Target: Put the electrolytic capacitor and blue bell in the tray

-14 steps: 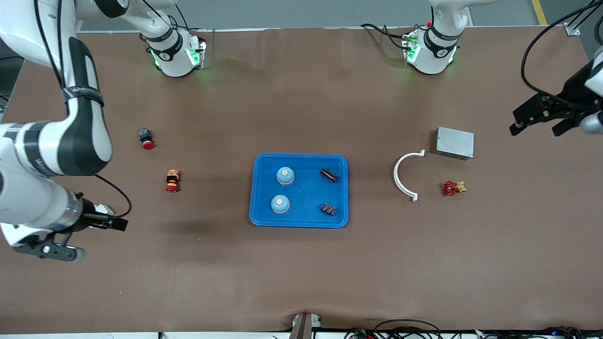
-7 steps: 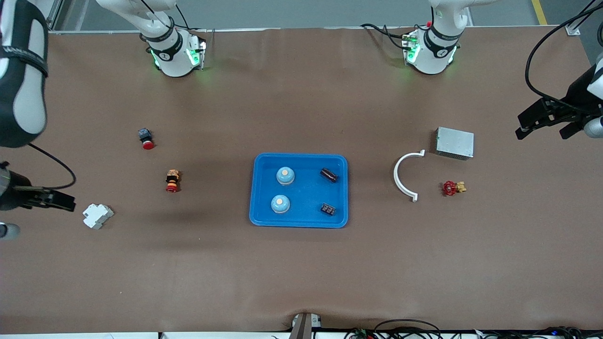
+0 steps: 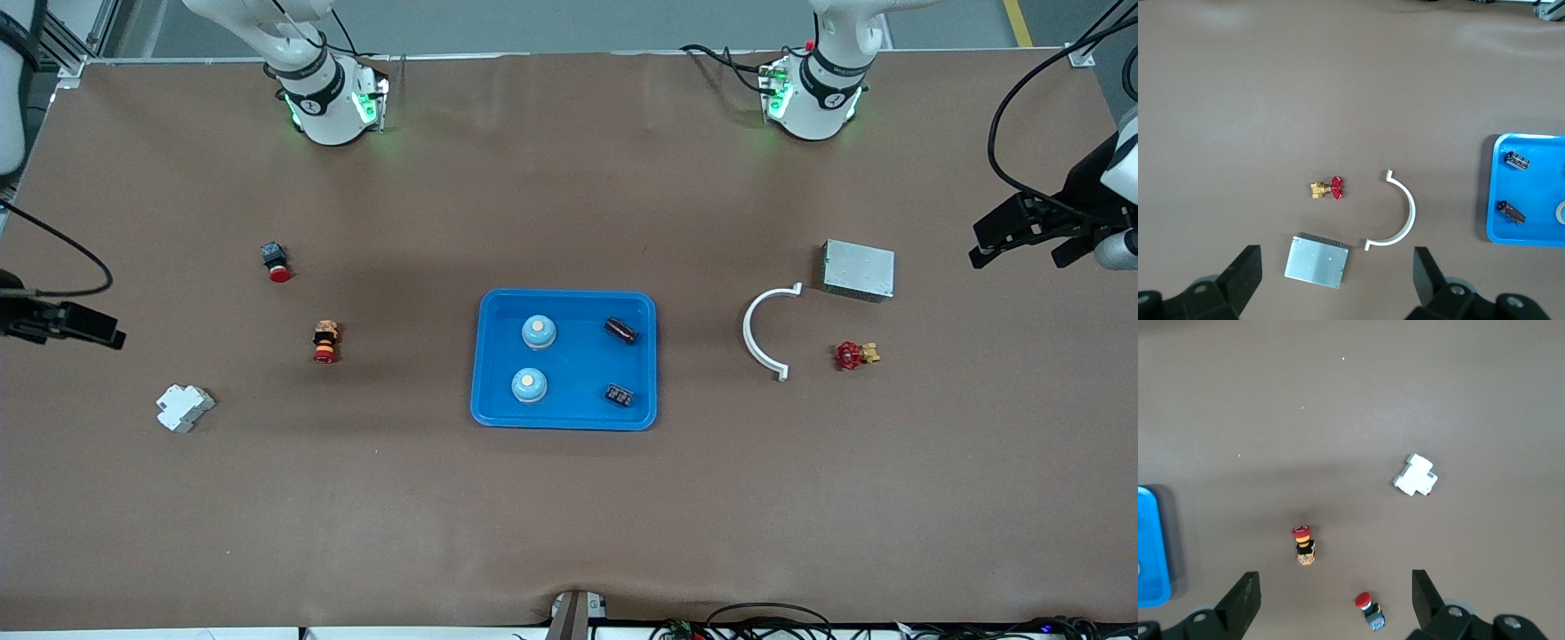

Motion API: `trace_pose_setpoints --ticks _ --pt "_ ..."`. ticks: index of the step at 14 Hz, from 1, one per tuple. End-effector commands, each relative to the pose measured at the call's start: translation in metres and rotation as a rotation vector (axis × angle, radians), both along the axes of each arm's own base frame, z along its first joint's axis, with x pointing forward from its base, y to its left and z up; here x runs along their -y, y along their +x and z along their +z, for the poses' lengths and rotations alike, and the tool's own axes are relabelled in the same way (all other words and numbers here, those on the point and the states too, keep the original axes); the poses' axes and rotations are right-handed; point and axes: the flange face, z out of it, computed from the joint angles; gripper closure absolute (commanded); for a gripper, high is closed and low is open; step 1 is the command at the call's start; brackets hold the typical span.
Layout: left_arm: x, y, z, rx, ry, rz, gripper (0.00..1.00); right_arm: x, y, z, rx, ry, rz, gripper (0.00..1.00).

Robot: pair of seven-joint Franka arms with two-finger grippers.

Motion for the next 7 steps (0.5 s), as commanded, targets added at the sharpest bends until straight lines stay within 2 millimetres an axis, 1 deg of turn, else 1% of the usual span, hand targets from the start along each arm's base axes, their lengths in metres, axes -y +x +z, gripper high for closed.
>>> trace_pose_setpoints --ticks 1,3,5,7 --pt "-0.004 0.0 -0.001 -0.008 0.021 -0.012 0.0 0.0 -0.045 0.036 0.012 0.024 0.005 0.0" --pt "-0.004 0.005 -0.008 -0.02 0.018 -0.017 0.0 -0.002 -0.057 0.051 0.013 0.024 0.008 0.0" --pt "-0.003 0.004 -0.008 -0.018 0.017 -0.018 0.0 -0.002 -0.062 0.054 0.015 0.021 0.008 0.0" --pt "-0.003 0.004 -0.007 -0.02 0.016 -0.019 0.0 -0.002 -0.067 0.053 0.011 0.02 0.007 0.0"
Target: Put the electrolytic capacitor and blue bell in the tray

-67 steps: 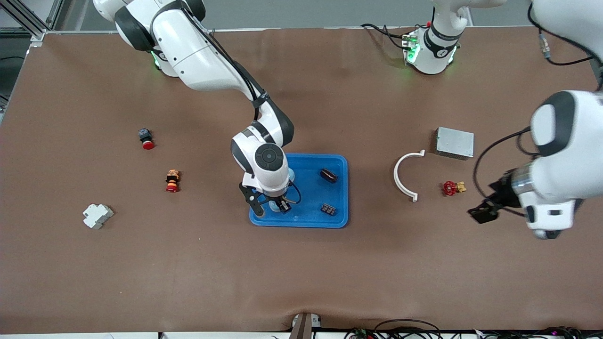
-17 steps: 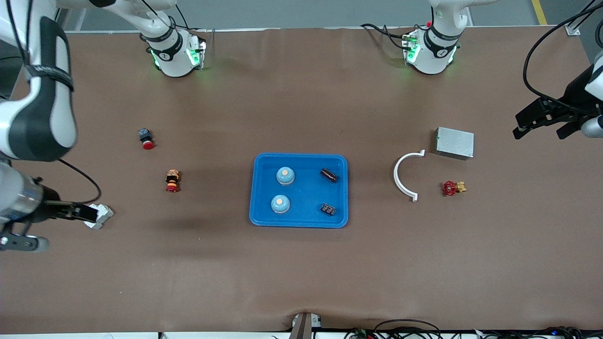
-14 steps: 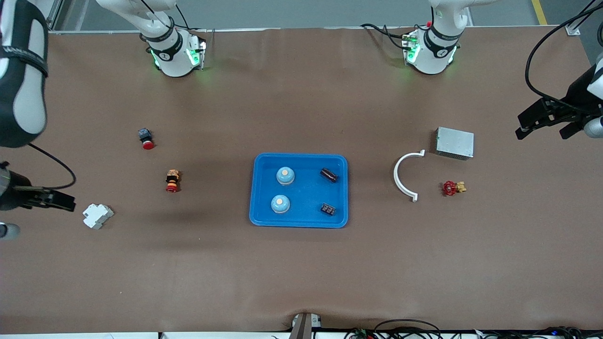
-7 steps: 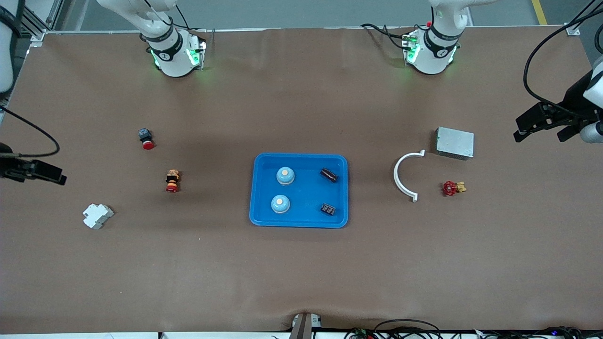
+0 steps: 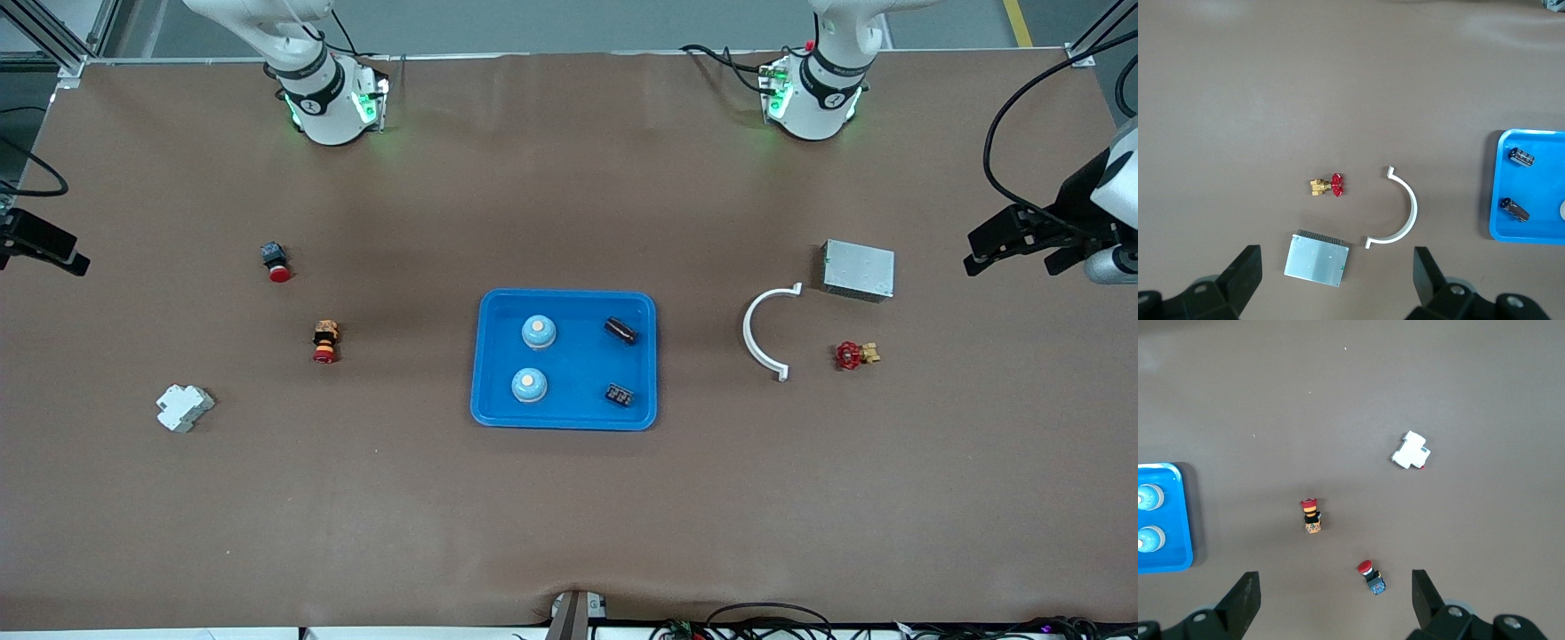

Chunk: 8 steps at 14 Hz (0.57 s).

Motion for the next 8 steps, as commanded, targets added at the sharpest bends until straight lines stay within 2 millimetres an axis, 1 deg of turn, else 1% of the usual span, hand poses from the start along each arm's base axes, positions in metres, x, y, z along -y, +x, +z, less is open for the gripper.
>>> trace_pose_setpoints --ticks 1,3,5,6,8 --pt "-0.002 -0.002 0.004 0.001 0.018 -0.018 0.0 -0.001 -0.01 -0.007 -0.004 0.007 0.01 0.0" --pt "-0.002 -0.001 0.002 -0.003 0.013 -0.019 0.0 -0.002 -0.014 -0.001 0.007 0.008 0.011 0.0" --pt "0.003 0.001 -0.002 -0.01 0.01 -0.026 0.0 -0.004 -0.021 0.006 0.008 0.008 0.009 0.0" --pt "0.002 0.002 -0.003 -0.012 0.01 -0.024 0.0 -0.003 -0.025 0.01 0.01 0.008 0.006 0.0" --pt "0.003 0.001 0.0 -0.007 0.01 -0.024 0.0 -0.003 -0.031 0.01 -0.011 0.011 0.002 0.0"
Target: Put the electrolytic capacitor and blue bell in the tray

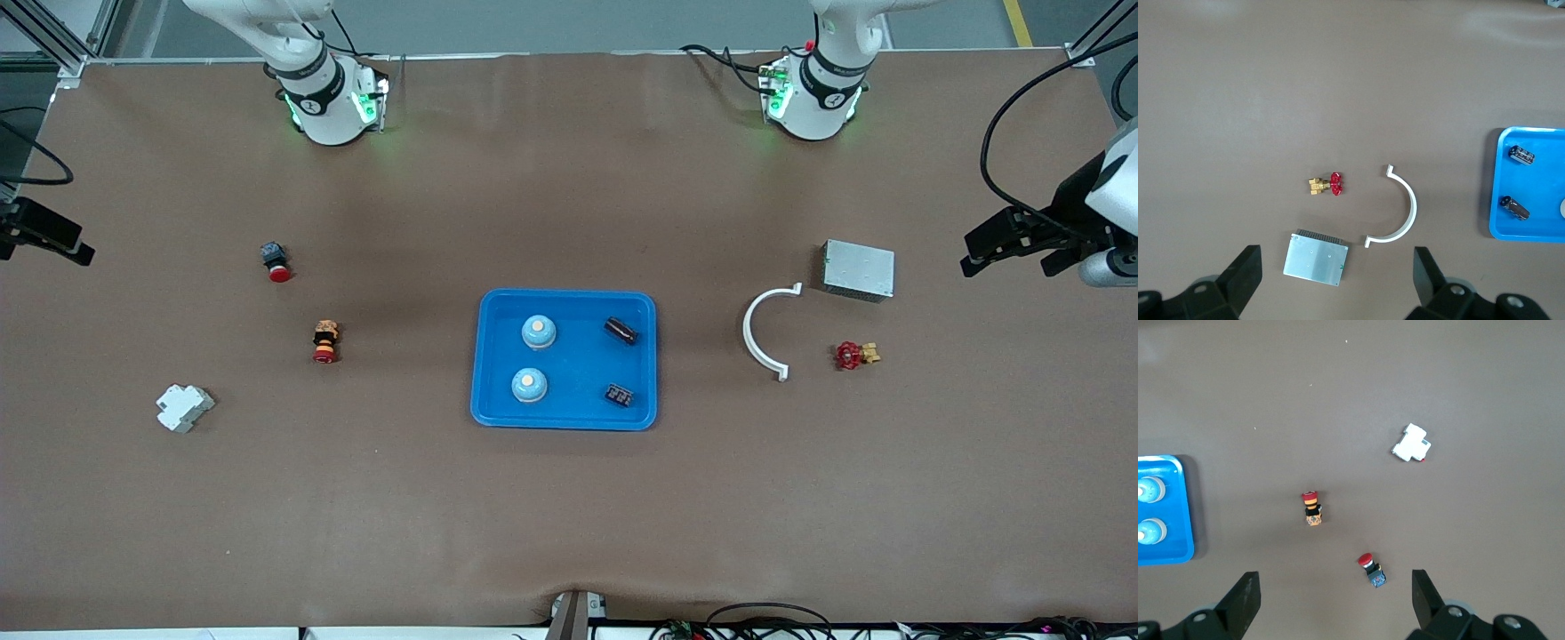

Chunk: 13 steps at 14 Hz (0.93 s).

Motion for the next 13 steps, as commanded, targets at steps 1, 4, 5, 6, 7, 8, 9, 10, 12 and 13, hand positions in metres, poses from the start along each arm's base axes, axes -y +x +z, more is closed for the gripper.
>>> trace_pose_setpoints --ticks 1,4,5,6,7,8,9,10,12,13 --pt "0.0 -0.001 0.004 0.002 0.011 -0.018 0.0 -0.002 -0.019 0.006 -0.013 0.009 0.001 0.0" --pt "0.001 0.0 0.001 -0.005 0.009 -0.021 0.0 -0.003 -0.021 0.006 -0.025 0.01 0.011 0.0" --pt "-0.001 0.0 0.001 -0.005 0.009 -0.019 0.0 -0.004 -0.021 0.005 -0.028 0.009 0.014 0.0" --pt "-0.001 0.001 0.0 -0.006 0.008 -0.019 0.0 -0.005 -0.021 0.005 -0.027 0.009 0.02 0.0" --pt "0.005 0.001 -0.002 -0.009 0.007 -0.03 0.0 -0.007 -0.02 0.005 -0.027 0.007 0.024 0.0" --pt "0.012 0.002 -0.006 -0.015 0.01 -0.036 0.0 -0.008 -0.02 0.005 -0.026 0.003 0.025 0.0" --pt "0.011 0.003 -0.007 -0.017 0.013 -0.035 0.0 -0.007 -0.018 0.003 -0.025 -0.008 0.039 0.0" --pt "0.014 0.003 -0.008 -0.019 0.014 -0.038 0.0 -0.007 -0.017 0.002 -0.025 -0.013 0.065 0.0" --pt "0.012 0.003 -0.008 -0.019 0.014 -0.036 0.0 -0.007 -0.017 0.0 -0.03 -0.012 0.068 0.0" --pt "0.014 0.003 -0.008 -0.018 0.015 -0.041 0.0 -0.007 -0.017 0.0 -0.03 -0.012 0.068 0.0"
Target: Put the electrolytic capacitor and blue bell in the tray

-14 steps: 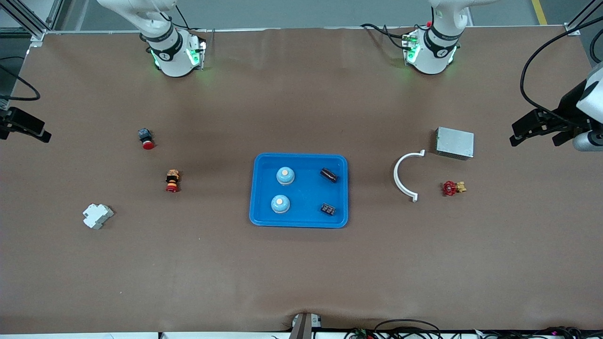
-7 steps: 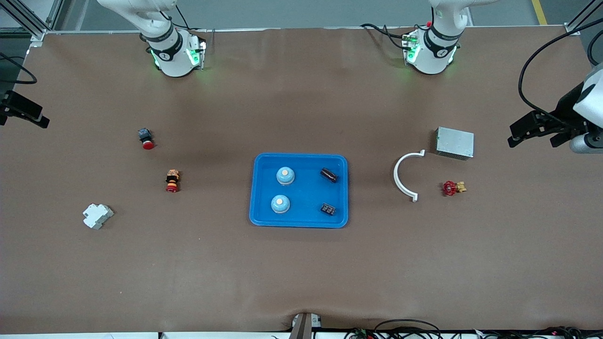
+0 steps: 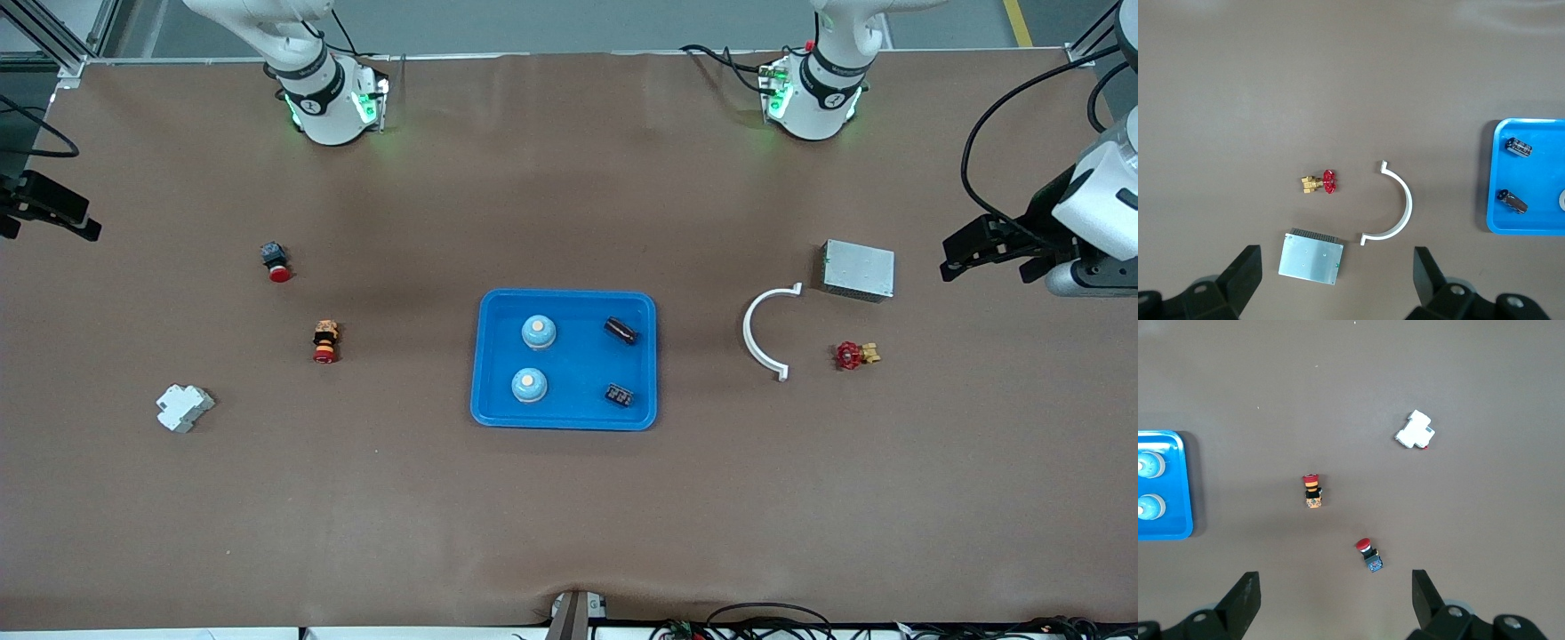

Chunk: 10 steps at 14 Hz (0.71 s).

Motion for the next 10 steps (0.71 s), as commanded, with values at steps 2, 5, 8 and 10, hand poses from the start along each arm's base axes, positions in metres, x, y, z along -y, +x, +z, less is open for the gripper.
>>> trace_pose_setpoints --ticks 2,5,8,10 --pt "-0.006 0.0 0.003 0.001 0.018 -0.006 0.0 -0.001 -0.005 -0.002 0.003 -0.012 0.019 0.0" --pt "-0.01 -0.001 0.005 0.002 0.017 0.004 0.0 0.0 -0.001 -0.01 0.006 -0.011 0.011 0.0" --pt "-0.01 -0.001 0.005 0.002 0.017 0.004 0.0 0.0 -0.001 -0.013 0.003 -0.01 0.005 0.0" --pt "-0.012 -0.001 0.005 0.002 0.015 0.008 0.0 0.0 -0.002 -0.013 0.002 -0.004 0.004 0.0"
